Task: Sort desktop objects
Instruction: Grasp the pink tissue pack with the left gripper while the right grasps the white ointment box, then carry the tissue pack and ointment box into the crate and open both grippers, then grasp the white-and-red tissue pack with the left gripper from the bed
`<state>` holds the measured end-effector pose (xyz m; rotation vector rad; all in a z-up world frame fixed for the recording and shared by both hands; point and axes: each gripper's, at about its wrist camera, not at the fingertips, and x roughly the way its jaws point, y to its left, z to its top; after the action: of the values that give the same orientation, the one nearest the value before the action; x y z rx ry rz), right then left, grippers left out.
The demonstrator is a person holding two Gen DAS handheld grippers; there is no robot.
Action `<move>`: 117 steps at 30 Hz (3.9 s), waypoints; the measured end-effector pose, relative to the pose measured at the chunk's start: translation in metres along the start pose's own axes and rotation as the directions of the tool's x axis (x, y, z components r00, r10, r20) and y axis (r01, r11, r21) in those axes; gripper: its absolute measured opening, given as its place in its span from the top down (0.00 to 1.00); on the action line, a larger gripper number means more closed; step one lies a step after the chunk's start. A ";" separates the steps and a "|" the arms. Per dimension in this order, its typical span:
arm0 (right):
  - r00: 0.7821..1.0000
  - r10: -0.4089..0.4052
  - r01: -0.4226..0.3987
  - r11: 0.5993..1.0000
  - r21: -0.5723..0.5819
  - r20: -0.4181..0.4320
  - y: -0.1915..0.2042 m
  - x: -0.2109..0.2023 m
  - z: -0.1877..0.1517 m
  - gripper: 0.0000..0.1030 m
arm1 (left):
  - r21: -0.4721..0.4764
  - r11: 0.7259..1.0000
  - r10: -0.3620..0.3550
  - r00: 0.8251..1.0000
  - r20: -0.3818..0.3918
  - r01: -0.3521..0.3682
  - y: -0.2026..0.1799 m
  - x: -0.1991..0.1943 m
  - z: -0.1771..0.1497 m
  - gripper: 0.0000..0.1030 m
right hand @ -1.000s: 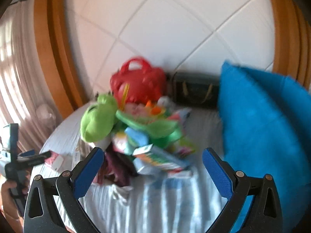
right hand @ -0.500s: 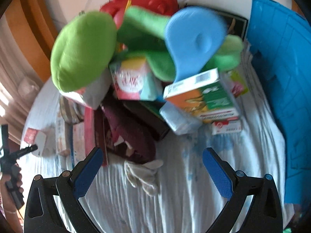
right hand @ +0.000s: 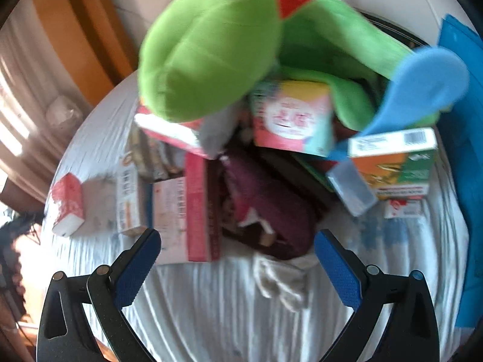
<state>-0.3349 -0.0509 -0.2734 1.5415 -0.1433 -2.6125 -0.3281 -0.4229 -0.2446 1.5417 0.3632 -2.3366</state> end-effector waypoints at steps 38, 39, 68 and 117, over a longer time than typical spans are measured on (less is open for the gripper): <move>0.996 0.091 -0.095 0.951 -0.294 -0.026 0.164 0.049 0.028 0.57 | 0.230 0.961 -0.163 0.986 0.037 0.151 -0.044 -0.035 -0.057 0.09; 0.996 0.090 -0.087 0.950 -0.299 -0.003 0.160 0.036 0.025 0.57 | 0.241 0.958 -0.172 0.984 0.048 0.156 -0.049 -0.041 -0.058 0.09; 0.813 -0.355 0.267 0.931 0.248 0.462 -0.203 -0.301 -0.066 0.57 | 0.785 0.517 -0.664 0.739 0.115 0.342 -0.420 -0.270 -0.200 0.31; 0.827 -0.540 0.318 0.677 0.664 0.156 -0.226 -0.268 -0.235 0.00 | 0.882 0.224 -0.392 0.867 -0.309 0.415 -0.383 -0.084 -0.282 0.06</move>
<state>-0.0096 0.2032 -0.1842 1.3579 -0.8415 -3.4632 -0.2117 0.0456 -0.2625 2.0957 -0.9593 -3.2091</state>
